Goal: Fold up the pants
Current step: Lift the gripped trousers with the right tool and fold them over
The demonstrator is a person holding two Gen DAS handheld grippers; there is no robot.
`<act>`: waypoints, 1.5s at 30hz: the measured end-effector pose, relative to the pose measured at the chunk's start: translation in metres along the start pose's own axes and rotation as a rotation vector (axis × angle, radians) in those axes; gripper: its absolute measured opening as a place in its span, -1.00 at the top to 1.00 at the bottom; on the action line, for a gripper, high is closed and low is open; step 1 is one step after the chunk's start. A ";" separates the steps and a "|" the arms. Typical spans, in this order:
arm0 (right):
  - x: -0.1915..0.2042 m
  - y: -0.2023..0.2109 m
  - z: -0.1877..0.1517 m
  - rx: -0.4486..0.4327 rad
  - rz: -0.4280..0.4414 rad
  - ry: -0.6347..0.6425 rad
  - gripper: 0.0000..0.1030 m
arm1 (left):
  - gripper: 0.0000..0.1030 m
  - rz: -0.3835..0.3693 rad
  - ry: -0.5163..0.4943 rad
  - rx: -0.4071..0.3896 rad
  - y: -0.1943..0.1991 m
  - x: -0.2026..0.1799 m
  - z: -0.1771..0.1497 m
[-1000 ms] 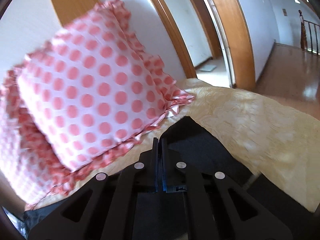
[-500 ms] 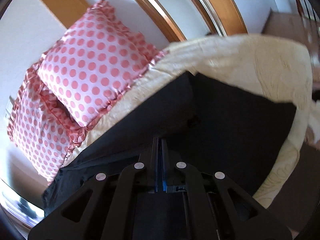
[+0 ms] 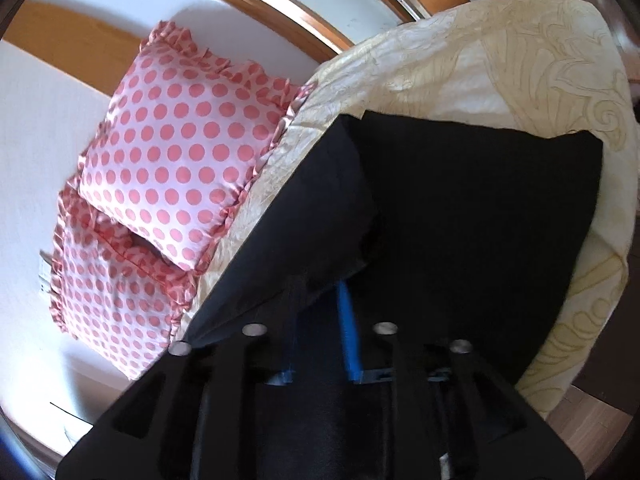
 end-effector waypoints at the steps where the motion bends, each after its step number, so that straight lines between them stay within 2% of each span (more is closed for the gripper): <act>1: 0.001 0.002 0.001 -0.008 0.005 0.003 0.49 | -0.96 0.001 0.000 0.002 -0.001 0.000 0.000; 9: 0.002 -0.004 0.010 -0.025 0.003 -0.039 0.49 | -0.96 -0.001 -0.003 0.013 -0.003 -0.001 -0.003; 13: 0.004 -0.015 0.017 -0.039 -0.038 -0.028 0.50 | -0.96 0.002 -0.005 0.013 -0.003 -0.001 -0.004; 14: 0.005 -0.018 0.018 -0.042 -0.052 -0.015 0.52 | -0.96 0.003 -0.005 0.014 -0.003 -0.001 -0.004; 15: 0.006 -0.020 0.019 -0.044 -0.063 -0.001 0.70 | -0.96 0.005 -0.004 0.015 -0.003 -0.001 -0.004; 16: 0.007 -0.021 0.019 -0.044 -0.055 0.003 0.91 | -0.96 0.005 -0.005 0.015 -0.003 0.000 -0.004; 19: 0.019 -0.008 0.026 -0.065 0.019 0.018 0.92 | -0.96 0.003 -0.005 0.014 -0.003 -0.001 -0.004; 23: 0.026 0.036 0.033 -0.159 0.073 0.085 0.92 | -0.96 0.005 0.000 0.011 -0.002 0.003 -0.003; 26: 0.007 0.051 0.027 -0.168 0.030 0.105 0.92 | -0.96 0.008 0.012 0.015 -0.004 0.011 0.001; 31: -0.036 0.035 0.015 -0.097 -0.069 0.066 0.93 | -0.96 0.018 0.040 0.027 -0.013 0.034 0.015; 32: -0.035 0.036 0.015 -0.111 -0.077 0.092 0.93 | -0.96 0.028 0.037 0.031 -0.017 0.040 0.020; 34: -0.034 0.035 0.012 -0.118 -0.109 0.132 0.93 | -0.96 0.035 0.009 0.025 -0.026 0.051 0.034; 37: -0.031 0.031 0.009 -0.126 -0.135 0.182 0.93 | -0.96 0.069 -0.028 -0.037 -0.041 0.071 0.066; 38: -0.031 0.030 0.009 -0.126 -0.138 0.192 0.93 | -0.96 0.087 -0.026 -0.031 -0.050 0.078 0.075; 43: -0.030 0.029 0.007 -0.116 -0.156 0.231 0.93 | -0.96 0.056 0.072 0.086 -0.132 0.107 0.120; 45: -0.029 0.029 0.007 -0.111 -0.165 0.245 0.93 | -0.96 0.050 0.107 0.166 -0.178 0.114 0.131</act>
Point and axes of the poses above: each gripper's, at about its wrist camera, not at the fingertips, and y roughly against the way its jaws point, x to its left, z to its top, the point moved 10 cm from there along -y, roughly the way its jaws point, and after that the axes turned 10 degrees about -y, right-handed, at the moved point
